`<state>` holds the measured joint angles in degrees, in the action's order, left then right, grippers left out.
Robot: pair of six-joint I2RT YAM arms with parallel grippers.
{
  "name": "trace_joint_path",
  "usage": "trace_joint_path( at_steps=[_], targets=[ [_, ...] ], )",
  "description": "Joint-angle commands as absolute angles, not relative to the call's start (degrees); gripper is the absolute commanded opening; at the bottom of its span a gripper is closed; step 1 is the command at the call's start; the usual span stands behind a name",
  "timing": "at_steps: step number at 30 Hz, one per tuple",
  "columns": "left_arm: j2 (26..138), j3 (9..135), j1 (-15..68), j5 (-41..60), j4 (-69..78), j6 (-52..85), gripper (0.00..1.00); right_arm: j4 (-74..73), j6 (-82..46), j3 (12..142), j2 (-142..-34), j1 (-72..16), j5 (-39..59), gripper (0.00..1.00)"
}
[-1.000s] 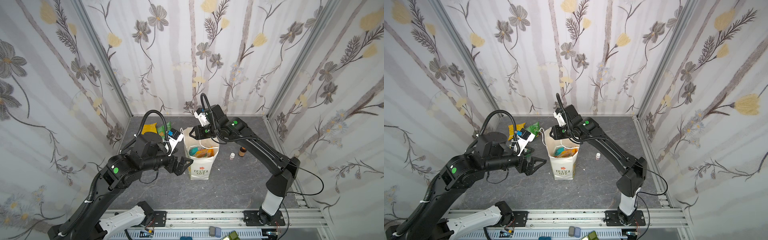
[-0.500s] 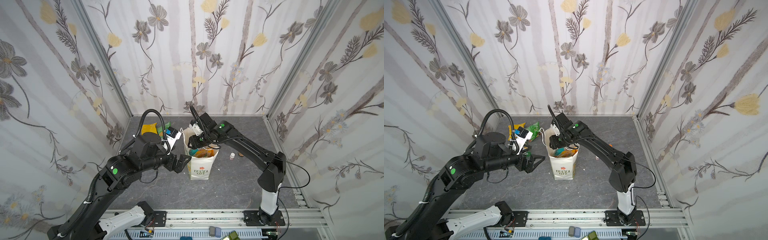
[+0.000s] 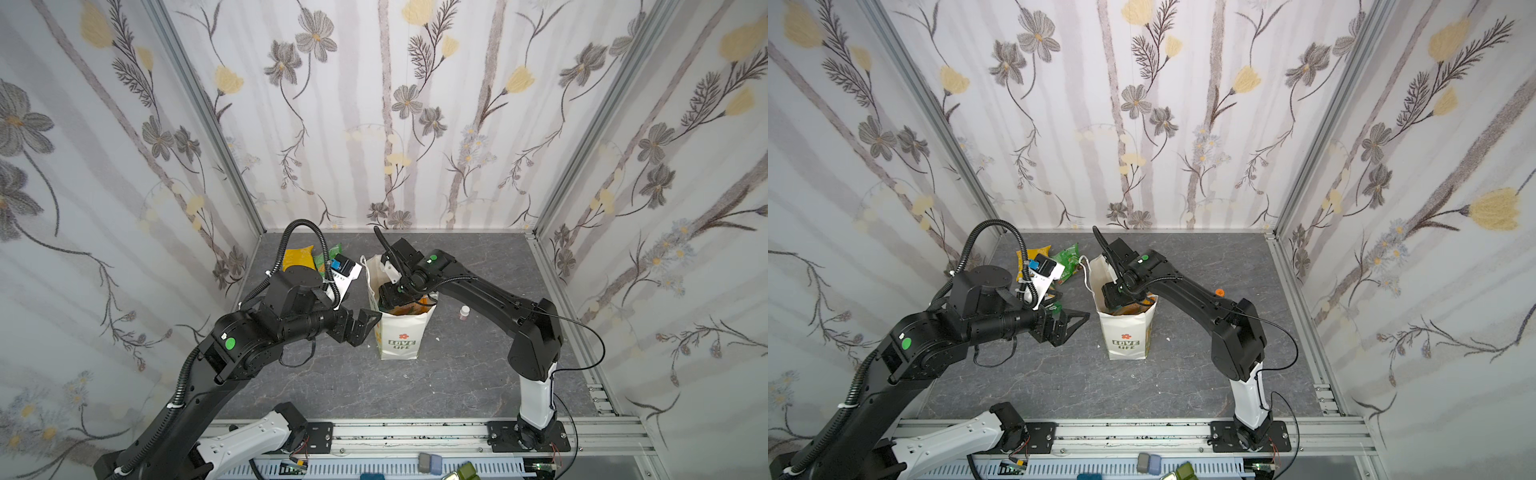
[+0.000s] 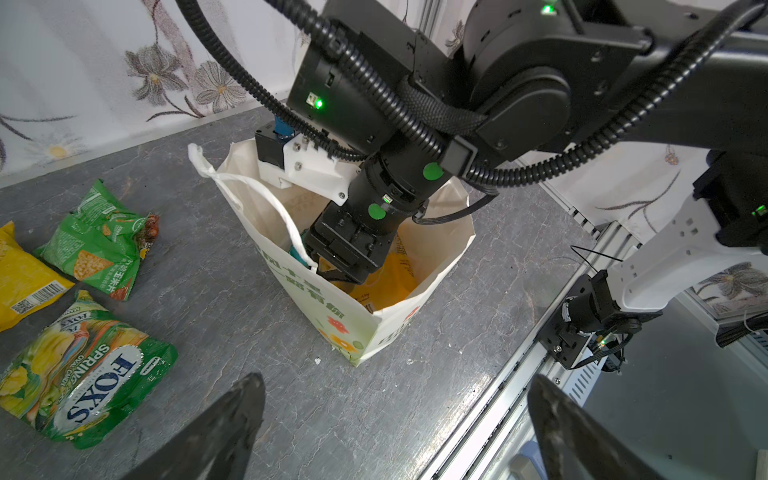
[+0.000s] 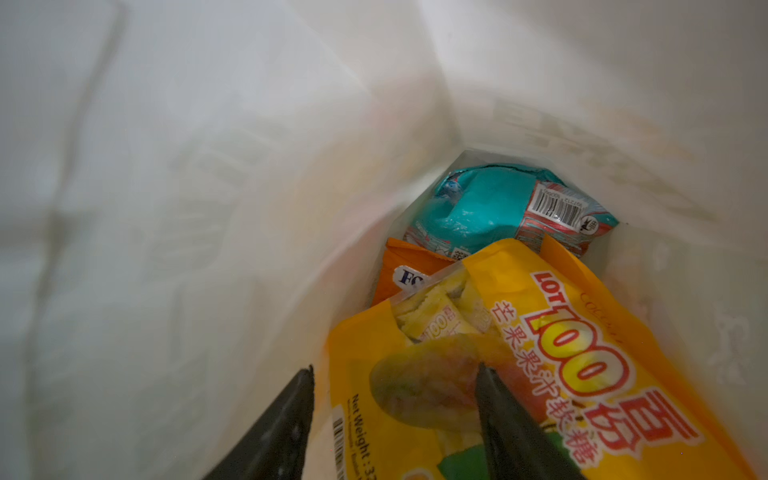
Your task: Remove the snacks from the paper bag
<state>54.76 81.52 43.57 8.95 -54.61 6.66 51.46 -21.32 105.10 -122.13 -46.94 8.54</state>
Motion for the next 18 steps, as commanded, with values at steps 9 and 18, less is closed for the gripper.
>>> trace_joint_path(
  at_steps=[9,18],
  targets=[
    [54.2,81.1,43.5,8.0,-53.3,7.4,1.0,46.7,-20.3,100.4,-125.0,-47.1,6.9,0.69],
    [54.3,80.7,43.6,8.8,-53.0,7.8,1.0,43.3,-20.3,96.0,-126.8,-47.1,7.3,0.75]
  ],
)
